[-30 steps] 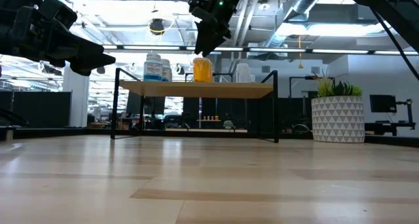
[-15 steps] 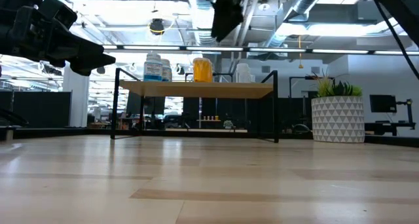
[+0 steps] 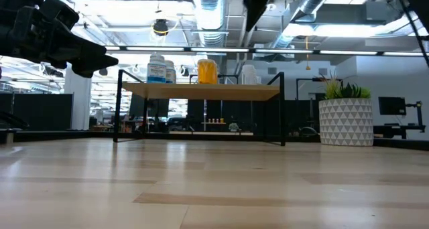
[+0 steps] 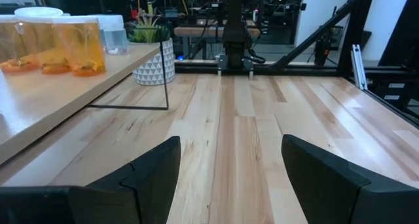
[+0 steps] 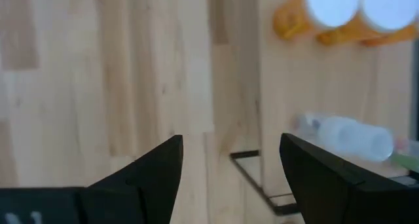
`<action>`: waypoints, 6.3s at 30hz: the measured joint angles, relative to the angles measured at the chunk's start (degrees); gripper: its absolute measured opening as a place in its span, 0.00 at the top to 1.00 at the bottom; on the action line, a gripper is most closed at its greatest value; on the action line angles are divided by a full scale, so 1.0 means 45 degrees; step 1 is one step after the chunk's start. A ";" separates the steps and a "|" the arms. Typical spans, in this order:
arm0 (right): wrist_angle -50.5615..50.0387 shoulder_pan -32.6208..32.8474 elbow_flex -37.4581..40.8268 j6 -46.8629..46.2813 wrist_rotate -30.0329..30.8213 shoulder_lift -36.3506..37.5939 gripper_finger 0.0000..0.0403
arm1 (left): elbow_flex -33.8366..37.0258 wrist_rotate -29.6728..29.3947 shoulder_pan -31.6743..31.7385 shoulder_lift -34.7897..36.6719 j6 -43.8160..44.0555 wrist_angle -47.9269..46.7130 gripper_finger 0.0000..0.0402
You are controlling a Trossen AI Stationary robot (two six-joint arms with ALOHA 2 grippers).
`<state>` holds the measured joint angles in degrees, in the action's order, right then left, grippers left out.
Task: Pick and place medicine bottles onto shelf by color
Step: Adjust the pill bottles on the shelf
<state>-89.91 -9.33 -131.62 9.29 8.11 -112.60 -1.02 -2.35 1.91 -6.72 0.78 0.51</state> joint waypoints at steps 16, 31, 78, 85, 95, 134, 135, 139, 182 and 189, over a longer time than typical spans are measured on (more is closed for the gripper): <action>0.5893 0.0992 1.0609 -0.2598 -0.0189 0.8483 0.31 | 0.0000 0.0000 0.0002 0.0000 0.0364 0.0000 0.37; 1.6625 0.3792 2.1390 -0.3479 -0.0008 1.6482 0.31 | 0.0000 0.0000 0.0002 0.0000 0.0446 -0.0001 0.37; 2.1413 0.3804 2.9079 -0.2384 0.0902 2.4991 0.31 | 0.0000 0.0000 0.0002 0.0000 0.0451 0.0000 0.37; 2.0633 0.3790 2.9048 -0.2670 0.0940 2.5006 0.31 | 0.0000 0.0000 0.0004 0.0000 0.0451 -0.0001 0.37; 2.0327 0.3790 2.9028 -0.2038 0.0902 2.4925 0.31 | 0.0000 0.0000 0.0002 0.0000 0.0454 0.0000 0.37; 2.0478 0.3906 2.9058 -0.4080 0.0872 2.4948 0.31 | 0.0102 0.0685 -0.0005 0.0000 0.0499 0.0316 0.37; 2.0478 0.3906 2.9058 -0.4084 0.0872 2.4948 0.31 | 0.0106 0.0685 -0.0005 0.0000 0.0499 0.0316 0.37; 2.0482 0.3906 2.9058 -0.4104 0.0872 2.4948 0.31 | 0.0113 0.0675 -0.0005 0.0000 0.0604 0.0321 0.37; 1.7619 -0.0926 1.7075 -0.0820 0.6608 1.5041 0.31 | 0.0141 0.0325 -0.0005 0.0000 0.0262 0.0282 0.37; 1.1795 -0.6487 1.0706 -0.2362 0.1165 0.9880 0.31 | 0.0141 0.0325 -0.0005 0.0000 0.0125 0.0282 0.37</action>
<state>-36.83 -38.52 -83.45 -1.34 13.35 -68.14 -0.38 -0.89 1.89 -6.72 1.34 1.78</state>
